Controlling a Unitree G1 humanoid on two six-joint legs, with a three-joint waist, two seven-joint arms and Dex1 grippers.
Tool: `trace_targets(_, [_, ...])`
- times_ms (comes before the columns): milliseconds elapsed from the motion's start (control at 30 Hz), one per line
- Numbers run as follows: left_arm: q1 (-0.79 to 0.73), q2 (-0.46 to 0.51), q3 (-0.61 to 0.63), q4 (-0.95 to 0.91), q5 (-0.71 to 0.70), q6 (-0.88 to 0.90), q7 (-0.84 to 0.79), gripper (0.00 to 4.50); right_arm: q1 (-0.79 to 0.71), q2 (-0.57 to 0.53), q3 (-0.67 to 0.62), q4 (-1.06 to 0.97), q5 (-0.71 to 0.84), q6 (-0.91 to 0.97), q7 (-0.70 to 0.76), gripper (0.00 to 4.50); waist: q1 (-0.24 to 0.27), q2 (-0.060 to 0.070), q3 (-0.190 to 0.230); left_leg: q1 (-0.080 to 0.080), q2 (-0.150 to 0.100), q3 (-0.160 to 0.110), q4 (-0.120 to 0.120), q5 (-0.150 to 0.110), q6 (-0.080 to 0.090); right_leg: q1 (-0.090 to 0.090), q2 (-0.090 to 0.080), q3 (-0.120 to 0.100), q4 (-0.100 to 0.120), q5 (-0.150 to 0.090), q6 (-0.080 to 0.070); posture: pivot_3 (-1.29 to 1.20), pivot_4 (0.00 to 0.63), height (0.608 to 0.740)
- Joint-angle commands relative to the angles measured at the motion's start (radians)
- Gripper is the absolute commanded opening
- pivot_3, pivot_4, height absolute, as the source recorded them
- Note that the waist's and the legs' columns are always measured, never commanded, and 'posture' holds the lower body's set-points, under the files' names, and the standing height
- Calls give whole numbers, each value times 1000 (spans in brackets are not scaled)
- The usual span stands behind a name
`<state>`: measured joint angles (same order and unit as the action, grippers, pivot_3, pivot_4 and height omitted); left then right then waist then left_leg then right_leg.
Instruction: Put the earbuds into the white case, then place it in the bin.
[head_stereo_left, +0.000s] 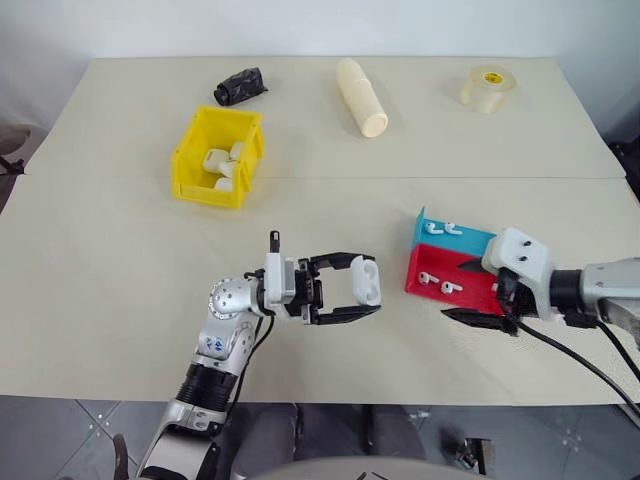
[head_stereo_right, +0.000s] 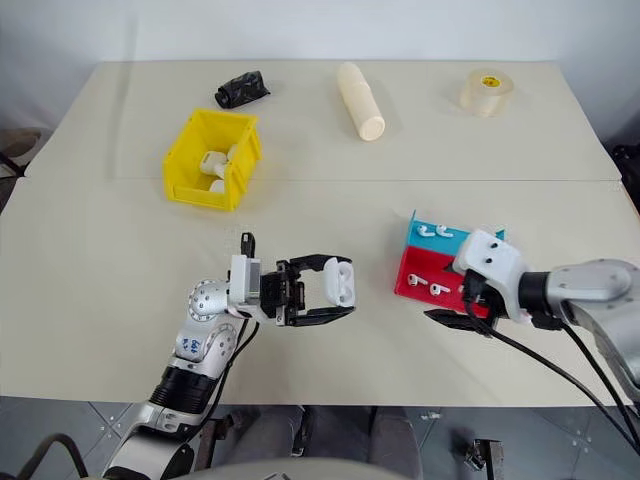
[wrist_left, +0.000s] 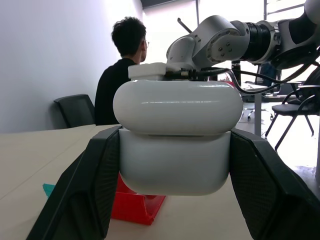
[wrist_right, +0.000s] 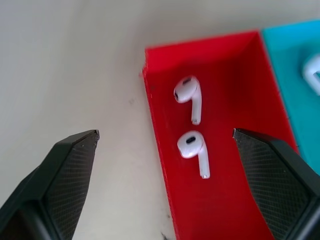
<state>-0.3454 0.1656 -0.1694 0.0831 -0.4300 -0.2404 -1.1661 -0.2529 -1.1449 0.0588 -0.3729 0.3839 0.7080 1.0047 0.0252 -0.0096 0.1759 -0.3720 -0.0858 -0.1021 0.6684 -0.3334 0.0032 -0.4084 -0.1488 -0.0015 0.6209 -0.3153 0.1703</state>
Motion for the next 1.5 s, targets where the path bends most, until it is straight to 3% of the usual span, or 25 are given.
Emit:
trace_targets(33, [-4, -1, -3, -40, -4, -3, 14, 2809, -93, -39, 104, 47, -123, -81, 71, 4500, -1, 0, 0, 0, 0, 0, 0, 0, 0, 0, 0, 0, 0, 0, 0, 0, 150, 740])
trace_targets(200, [-1, -4, -10, -48, -7, -2, 26, 2809, -191, -16, 176, 98, -178, -86, 132, 4500, -1, 0, 0, 0, 0, 0, 0, 0, 0, -1, 0, 0, 0, 0, 0, 0, 150, 740])
trace_targets(233, [0, -5, -10, -48, -8, -4, 27, 2809, -202, -12, 183, 106, -187, -88, 137, 4306, -1, 0, 0, 0, 0, 0, 0, 0, 0, -1, 0, 0, 0, 0, 0, 0, 150, 740])
trace_targets(367, [3, -6, -10, -47, -8, -9, 26, 2809, -227, 5, 200, 122, -215, -90, 151, 3272, 0, 0, 0, 0, 0, 0, 0, 0, 0, -1, 0, 0, 0, 0, 0, 0, 150, 740])
trace_targets(533, [5, -4, -9, -47, -8, -9, 28, 2809, -238, 11, 218, 116, -242, -91, 181, 1507, 0, 0, 0, 0, 0, 0, 0, 0, 0, -1, 0, 0, 0, 0, 0, 0, 150, 740])
trace_targets(1233, [-11, -9, -8, -45, -9, -2, 33, 2809, -255, 61, 243, 146, -340, -140, 218, 1507, 0, 0, 0, 0, 0, 0, 0, 0, 0, -1, 0, 0, 0, 0, 0, 0, 150, 740])
trace_targets(1367, [-11, -4, -6, -49, -10, -1, 35, 2809, -251, 69, 247, 153, -353, -147, 218, 651, 0, 0, 0, 0, 0, 0, 0, 0, 0, -1, 0, 0, 0, 0, 0, 0, 150, 740])
trace_targets(1500, [-13, 4, -1, -50, -13, 1, 35, 2809, -249, 77, 244, 155, -363, -150, 215, 651, 0, 0, 0, 0, 0, 0, 0, 0, 0, -1, 0, 0, 0, 0, 0, 0, 150, 740])
